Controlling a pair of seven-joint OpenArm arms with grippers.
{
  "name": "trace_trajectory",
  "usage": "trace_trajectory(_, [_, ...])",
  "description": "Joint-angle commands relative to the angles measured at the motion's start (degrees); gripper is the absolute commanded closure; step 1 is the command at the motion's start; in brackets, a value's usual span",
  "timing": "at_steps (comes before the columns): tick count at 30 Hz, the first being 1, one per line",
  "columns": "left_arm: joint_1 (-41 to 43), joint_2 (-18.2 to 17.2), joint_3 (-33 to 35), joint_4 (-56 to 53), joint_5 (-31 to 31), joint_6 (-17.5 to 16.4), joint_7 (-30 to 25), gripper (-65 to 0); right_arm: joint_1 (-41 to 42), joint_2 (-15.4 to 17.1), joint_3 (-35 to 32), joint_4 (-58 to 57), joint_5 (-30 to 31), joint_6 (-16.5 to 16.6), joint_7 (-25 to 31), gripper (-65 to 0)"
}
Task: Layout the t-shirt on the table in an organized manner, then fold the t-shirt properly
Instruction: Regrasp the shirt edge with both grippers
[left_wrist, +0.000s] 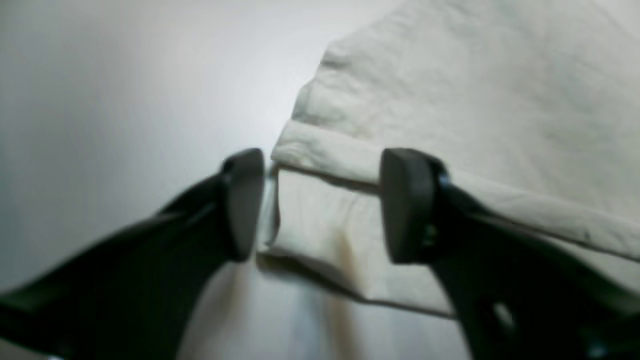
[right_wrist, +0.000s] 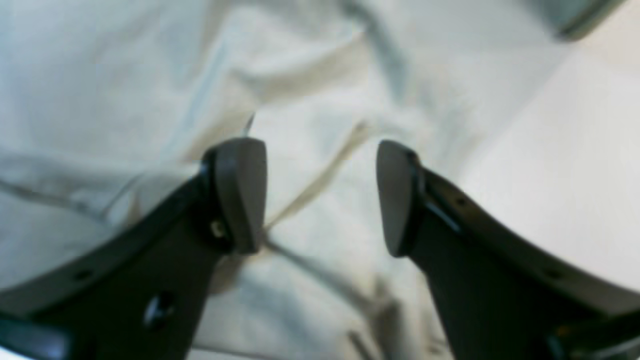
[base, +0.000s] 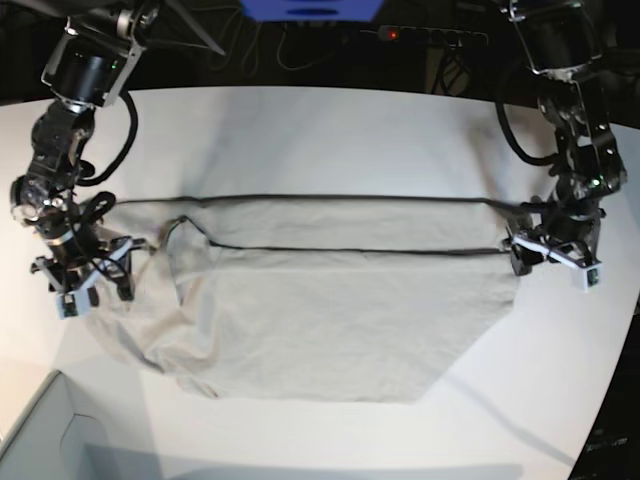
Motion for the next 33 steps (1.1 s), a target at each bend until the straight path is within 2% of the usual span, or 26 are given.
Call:
trace_trajectory(1, [-0.96,-0.97,-0.45,2.55,-0.61,-0.13,-1.0,-40.7,0.76,0.7,1.11,2.24,0.75,0.28,1.39,-36.7])
trace_trajectory(3, [1.07,-1.14,-1.06,3.69,-0.61,-0.13,-0.74,-43.1,-1.18,0.7,2.61,4.61,0.75,0.28,1.39,-36.6])
trace_trajectory(7, [3.44,0.26,-3.35,3.51,-0.7,-0.13,-0.82,-43.2,-5.57,-0.17,3.14,8.13,0.84,0.28,1.65,-36.6])
trace_trajectory(9, [3.7,1.32,-3.61,0.88,-0.61,-0.13,-0.82,-43.2,-8.12,-0.61,3.14,9.36,0.84,0.28,1.74,-36.6])
trace_trajectory(14, [2.12,1.41,-3.35,-5.63,-0.61,-0.13,-1.62,-43.2,-11.64,-2.02,3.14,9.62,0.93,0.28,1.91,-36.8])
trace_trajectory(19, [0.36,1.41,-3.26,-10.64,-0.61,-0.13,-4.87,-43.2,-11.9,-1.84,3.58,9.71,0.93,0.28,1.91,-36.8])
trace_trajectory(24, [-0.34,1.23,-3.26,-15.3,-0.61,-0.13,-5.22,-43.2,-11.46,-1.58,5.95,9.1,0.84,0.28,1.91,-36.9])
trace_trajectory(29, [-0.34,1.23,-3.26,-17.06,-0.61,-0.13,-5.22,-42.9,-9.79,0.88,6.13,3.38,0.84,0.28,1.91,-36.9])
trace_trajectory(31, [-0.34,1.23,-3.26,-17.06,-0.61,-0.13,-5.22,-40.1,-8.47,2.02,7.36,0.39,0.84,0.28,1.91,-36.9])
trace_trajectory(33, [-0.34,1.23,-3.26,-17.06,-0.61,-0.13,-5.22,-31.2,-6.8,3.17,7.97,-3.04,0.84,0.28,2.0,-36.9])
